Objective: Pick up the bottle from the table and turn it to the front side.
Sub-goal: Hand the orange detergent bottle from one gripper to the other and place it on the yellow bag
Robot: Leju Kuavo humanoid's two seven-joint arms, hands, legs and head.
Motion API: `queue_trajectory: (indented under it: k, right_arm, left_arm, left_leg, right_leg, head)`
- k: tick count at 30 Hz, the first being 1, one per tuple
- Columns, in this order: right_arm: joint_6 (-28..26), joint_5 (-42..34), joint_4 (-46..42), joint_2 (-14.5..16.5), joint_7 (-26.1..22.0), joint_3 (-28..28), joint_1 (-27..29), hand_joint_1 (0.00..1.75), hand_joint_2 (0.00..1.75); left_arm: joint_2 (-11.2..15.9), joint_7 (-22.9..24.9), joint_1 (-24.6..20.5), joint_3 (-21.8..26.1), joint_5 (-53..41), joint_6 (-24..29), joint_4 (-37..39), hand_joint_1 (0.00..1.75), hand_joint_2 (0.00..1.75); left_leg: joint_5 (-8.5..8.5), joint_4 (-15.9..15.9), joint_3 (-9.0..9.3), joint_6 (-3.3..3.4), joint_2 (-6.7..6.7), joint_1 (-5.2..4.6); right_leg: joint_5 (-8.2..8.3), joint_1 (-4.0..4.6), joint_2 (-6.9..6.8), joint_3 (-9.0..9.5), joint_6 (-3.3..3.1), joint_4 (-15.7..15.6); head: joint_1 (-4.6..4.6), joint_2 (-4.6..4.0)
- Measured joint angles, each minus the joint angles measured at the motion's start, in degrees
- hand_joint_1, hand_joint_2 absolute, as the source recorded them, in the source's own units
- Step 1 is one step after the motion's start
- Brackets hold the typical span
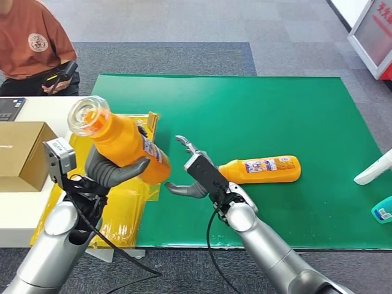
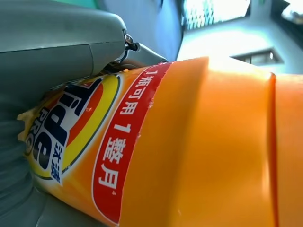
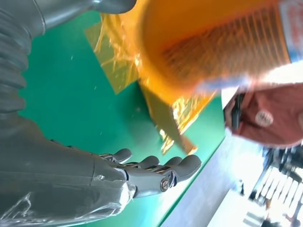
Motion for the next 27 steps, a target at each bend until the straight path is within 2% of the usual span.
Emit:
queue_trajectory:
  k: [4,7,11,18,27]
  right_arm:
    - [-1.5,-0.2,-0.2,-0.6,-0.1,-2.9,1.2,0.0,1.75]
    - [-2.1,-0.6,-1.2,-0.8,-0.4,-5.1,2.0,0.0,1.75]
    - [-2.2,-1.0,-3.0,-0.9,-0.4,-7.5,2.4,0.0,1.75]
    - [-2.2,-0.9,-5.0,-1.0,-0.3,-9.4,3.0,0.0,1.75]
    - [0.4,2.0,-10.8,-0.7,-2.0,-9.6,4.4,0.0,1.75]
  left_arm:
    - [2.5,-2.1,-0.2,0.9,-20.6,10.7,0.0,1.75,1.75]
    - [3.3,-2.1,-0.5,1.7,-29.9,15.2,0.1,1.75,1.75]
    - [3.8,-1.5,-0.6,2.5,-36.7,17.5,0.4,1.75,1.75]
    - [4.1,-0.8,-0.6,3.1,-41.1,18.6,0.7,1.75,1.75]
    - [5.6,6.5,-2.2,4.1,-74.5,22.7,4.1,1.75,1.75]
  left_leg:
    - [0.01,0.0,-0.01,0.0,0.0,0.0]
    - [0.01,0.0,-0.01,0.0,0.0,0.0]
    - [0.01,0.0,-0.02,0.0,0.0,0.0]
    - [0.01,0.0,-0.02,0.0,0.0,0.0]
    - [0.03,0.0,-0.03,-0.03,0.01,0.0]
  right_leg:
    - [0.0,0.0,-0.01,-0.02,0.0,0.0]
    - [0.01,0.0,0.0,-0.02,0.0,0.0]
    - [0.01,-0.01,0.0,-0.02,0.0,0.0]
    - [0.01,0.0,0.0,-0.03,0.0,0.0]
    - [0.02,0.0,0.01,-0.04,-0.01,0.0]
  head:
    - [-0.01,0.0]
    - [0.0,0.0]
    - [-0.01,0.0]
    - [-0.01,0.0]
    - [-0.01,0.0]
